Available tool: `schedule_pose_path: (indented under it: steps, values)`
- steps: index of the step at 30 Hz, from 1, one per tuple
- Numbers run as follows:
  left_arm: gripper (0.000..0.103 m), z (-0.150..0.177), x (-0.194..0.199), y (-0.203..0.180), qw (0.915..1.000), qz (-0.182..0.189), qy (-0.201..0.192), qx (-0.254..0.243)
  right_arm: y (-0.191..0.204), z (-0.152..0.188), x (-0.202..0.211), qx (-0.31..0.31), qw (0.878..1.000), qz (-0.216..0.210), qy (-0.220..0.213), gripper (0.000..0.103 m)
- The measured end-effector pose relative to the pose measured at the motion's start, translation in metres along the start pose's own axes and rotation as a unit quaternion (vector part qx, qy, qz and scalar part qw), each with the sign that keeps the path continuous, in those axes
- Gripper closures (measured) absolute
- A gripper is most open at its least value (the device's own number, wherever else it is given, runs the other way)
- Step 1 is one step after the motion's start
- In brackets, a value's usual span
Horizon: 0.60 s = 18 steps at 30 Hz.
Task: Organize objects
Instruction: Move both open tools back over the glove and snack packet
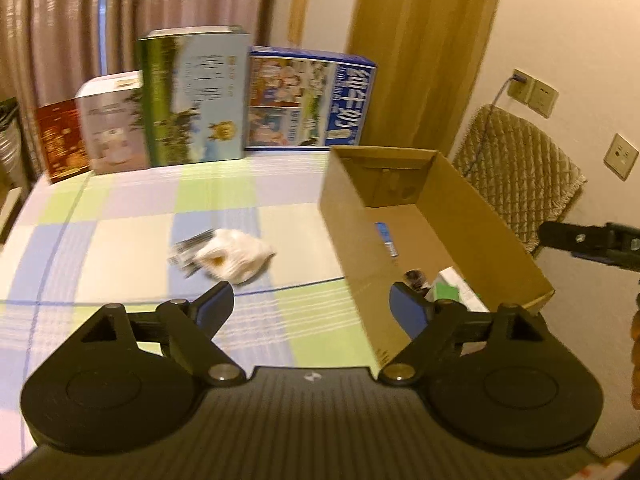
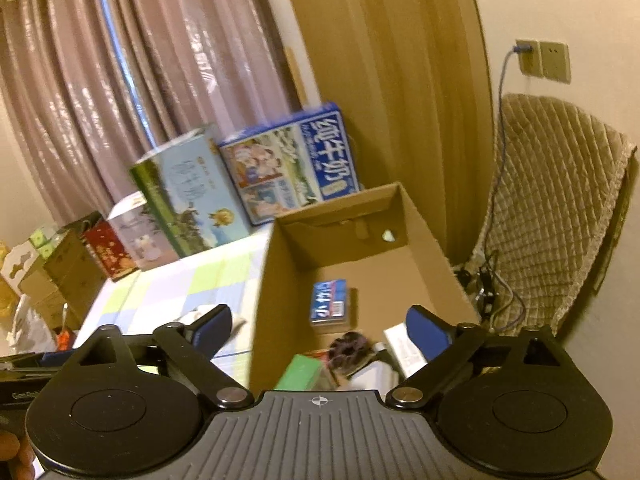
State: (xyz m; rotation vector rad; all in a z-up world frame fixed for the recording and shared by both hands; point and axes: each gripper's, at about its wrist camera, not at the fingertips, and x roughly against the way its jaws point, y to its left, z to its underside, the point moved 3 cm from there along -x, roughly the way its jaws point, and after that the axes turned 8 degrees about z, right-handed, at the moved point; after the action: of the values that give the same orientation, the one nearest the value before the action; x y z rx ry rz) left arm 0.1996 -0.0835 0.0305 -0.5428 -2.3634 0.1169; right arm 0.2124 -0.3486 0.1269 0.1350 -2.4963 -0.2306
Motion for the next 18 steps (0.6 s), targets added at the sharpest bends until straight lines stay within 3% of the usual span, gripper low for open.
schedule_pose_path:
  steps: [3, 18]
  values:
    - [0.016, 0.010, 0.018, 0.014, 0.9998, -0.019, -0.005, 0.008, 0.016, 0.005, 0.013, 0.008, 1.000, -0.008, -0.006, 0.002]
    - [0.001, 0.045, 0.078, 0.084, 0.9932, -0.109, -0.012, 0.037, 0.097, 0.035, 0.024, 0.062, 0.996, -0.059, 0.012, 0.002]
